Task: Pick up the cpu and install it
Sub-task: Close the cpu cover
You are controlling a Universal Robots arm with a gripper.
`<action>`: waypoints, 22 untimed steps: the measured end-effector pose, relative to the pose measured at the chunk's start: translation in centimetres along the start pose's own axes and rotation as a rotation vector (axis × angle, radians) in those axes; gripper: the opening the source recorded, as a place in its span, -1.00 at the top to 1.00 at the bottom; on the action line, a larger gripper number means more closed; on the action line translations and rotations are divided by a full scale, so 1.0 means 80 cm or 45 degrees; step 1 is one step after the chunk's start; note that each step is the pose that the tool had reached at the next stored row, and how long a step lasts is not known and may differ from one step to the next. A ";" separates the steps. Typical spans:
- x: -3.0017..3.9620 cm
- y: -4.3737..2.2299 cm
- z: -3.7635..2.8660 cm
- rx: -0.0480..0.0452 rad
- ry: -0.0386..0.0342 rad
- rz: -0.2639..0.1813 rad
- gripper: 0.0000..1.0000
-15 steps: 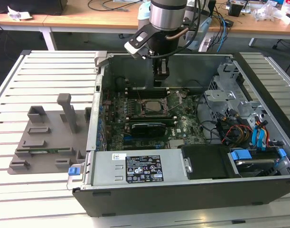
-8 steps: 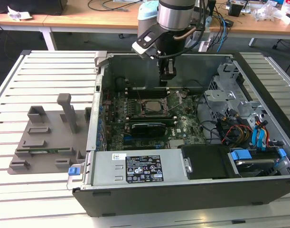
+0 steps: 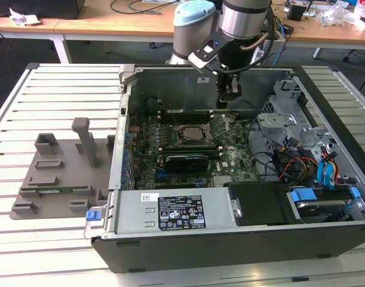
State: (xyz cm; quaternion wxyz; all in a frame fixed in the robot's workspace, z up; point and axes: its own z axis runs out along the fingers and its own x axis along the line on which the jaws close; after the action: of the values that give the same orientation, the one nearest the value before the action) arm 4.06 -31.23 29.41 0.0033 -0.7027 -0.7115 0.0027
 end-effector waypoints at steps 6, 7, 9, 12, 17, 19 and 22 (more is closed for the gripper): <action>-0.0003 0.0337 -0.0001 0.001 -0.0016 0.000 0.79; -0.0003 0.0379 0.0000 0.001 -0.0016 0.000 0.79; -0.0004 0.0514 0.0000 0.001 -0.0017 0.000 0.79; -0.0001 0.0689 0.0006 0.002 -0.0016 0.000 0.79; 0.0006 0.0920 0.0071 0.008 -0.0015 0.000 0.79; 0.0010 0.0944 0.0140 0.010 -0.0017 0.000 0.79; 0.0011 0.0931 0.0195 0.010 -0.0017 0.000 0.79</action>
State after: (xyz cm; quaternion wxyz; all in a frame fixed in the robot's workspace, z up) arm 11.49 -31.05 27.78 0.0056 -0.7026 -0.7115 0.0060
